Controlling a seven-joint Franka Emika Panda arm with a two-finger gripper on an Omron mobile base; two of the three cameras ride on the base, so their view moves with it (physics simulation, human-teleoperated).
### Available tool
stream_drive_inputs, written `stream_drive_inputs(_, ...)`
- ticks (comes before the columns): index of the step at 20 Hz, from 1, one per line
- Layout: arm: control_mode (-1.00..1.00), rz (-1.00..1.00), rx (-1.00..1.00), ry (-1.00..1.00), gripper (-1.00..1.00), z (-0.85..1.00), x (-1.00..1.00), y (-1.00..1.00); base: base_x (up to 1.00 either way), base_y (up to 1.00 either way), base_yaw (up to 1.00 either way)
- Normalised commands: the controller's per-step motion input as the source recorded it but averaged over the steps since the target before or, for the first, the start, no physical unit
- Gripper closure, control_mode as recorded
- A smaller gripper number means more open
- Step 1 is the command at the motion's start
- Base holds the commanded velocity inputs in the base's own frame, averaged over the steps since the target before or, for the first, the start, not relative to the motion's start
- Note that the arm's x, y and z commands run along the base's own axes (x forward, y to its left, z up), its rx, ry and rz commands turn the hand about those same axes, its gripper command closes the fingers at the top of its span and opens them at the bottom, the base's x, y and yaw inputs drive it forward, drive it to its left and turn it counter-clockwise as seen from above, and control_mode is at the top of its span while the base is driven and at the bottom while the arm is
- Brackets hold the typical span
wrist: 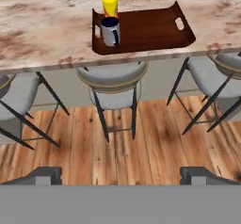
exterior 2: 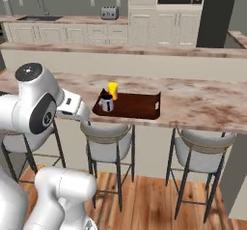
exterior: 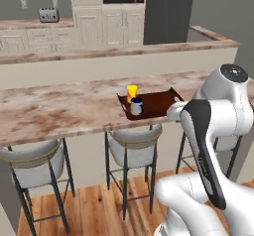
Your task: There is a tray on the dining counter. Grab the cup, mug, and pitcher and place them on the tray. The pitcher may be placed next to the tray if it cannot fit the tray.
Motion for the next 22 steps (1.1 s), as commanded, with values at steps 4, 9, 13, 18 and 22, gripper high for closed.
stream_drive_inputs(4,1.00,0.00,0.00,0.00,-1.00,0.00,0.00,0.00,-0.29,1.00,0.01)
stream_drive_inputs(9,1.00,0.00,0.00,0.00,-1.00,0.00,0.00,0.00,-0.01,1.00,0.00)
stream_drive_inputs(13,1.00,0.00,0.00,0.00,-1.00,0.00,0.00,0.00,0.00,1.00,0.00)
stream_drive_inputs(18,1.00,0.00,0.00,0.00,-1.00,0.00,0.00,0.00,0.00,1.00,0.00)
stream_drive_inputs(22,1.00,0.00,0.00,0.00,-1.00,0.00,0.00,0.00,0.00,1.00,0.00)
